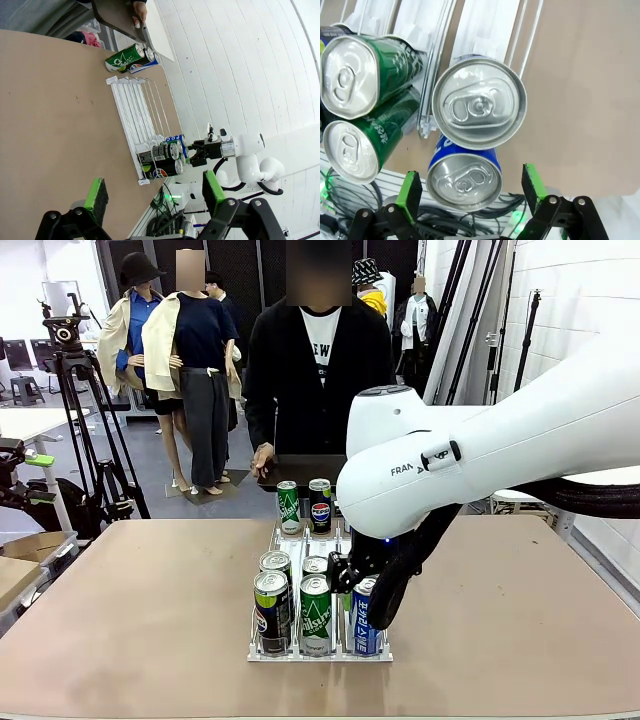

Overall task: Retrieve and hand over the desired beverage to the person.
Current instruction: Pick up a can of the same type that the person held from the Automatic Can Dispenser.

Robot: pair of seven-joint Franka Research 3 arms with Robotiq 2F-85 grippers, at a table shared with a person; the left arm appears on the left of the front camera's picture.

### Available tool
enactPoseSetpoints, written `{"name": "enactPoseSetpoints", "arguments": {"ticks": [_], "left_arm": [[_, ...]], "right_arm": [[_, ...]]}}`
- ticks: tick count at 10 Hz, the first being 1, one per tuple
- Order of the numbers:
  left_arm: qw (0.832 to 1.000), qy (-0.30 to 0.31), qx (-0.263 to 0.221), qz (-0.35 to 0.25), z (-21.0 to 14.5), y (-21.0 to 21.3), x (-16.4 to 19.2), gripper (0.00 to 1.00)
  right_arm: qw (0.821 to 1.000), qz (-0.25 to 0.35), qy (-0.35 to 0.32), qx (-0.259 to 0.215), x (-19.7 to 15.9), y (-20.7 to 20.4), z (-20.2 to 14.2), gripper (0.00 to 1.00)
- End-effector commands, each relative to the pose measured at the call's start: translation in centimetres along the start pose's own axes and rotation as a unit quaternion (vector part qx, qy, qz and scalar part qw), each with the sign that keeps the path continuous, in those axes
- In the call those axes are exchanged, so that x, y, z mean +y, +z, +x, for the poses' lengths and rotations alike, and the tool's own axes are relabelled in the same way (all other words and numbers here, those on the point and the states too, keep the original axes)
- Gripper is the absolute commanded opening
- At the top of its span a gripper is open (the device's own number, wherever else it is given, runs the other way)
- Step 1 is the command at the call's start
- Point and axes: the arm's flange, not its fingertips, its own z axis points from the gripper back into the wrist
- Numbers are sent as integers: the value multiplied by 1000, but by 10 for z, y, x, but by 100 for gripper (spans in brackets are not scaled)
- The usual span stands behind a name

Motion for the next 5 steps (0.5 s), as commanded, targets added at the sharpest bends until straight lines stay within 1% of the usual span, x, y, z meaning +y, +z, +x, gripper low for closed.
{"name": "enactPoseSetpoints", "arguments": {"ticks": [1,2,3,4,5], "left_arm": [[1000,5,-4,4,0,1,-1,100],[1000,5,-4,4,0,1,-1,100],[1000,5,-4,4,0,1,-1,100],[1000,5,-4,4,0,1,-1,100],[1000,5,-4,4,0,1,-1,100]], "right_arm": [[1000,21,7,-4,1,-3,7,98],[1000,22,8,-4,0,-4,8,93],[1000,23,8,0,0,-4,8,86],[1000,22,7,2,0,-4,8,76],[1000,27,12,1,-1,-4,9,63]]}}
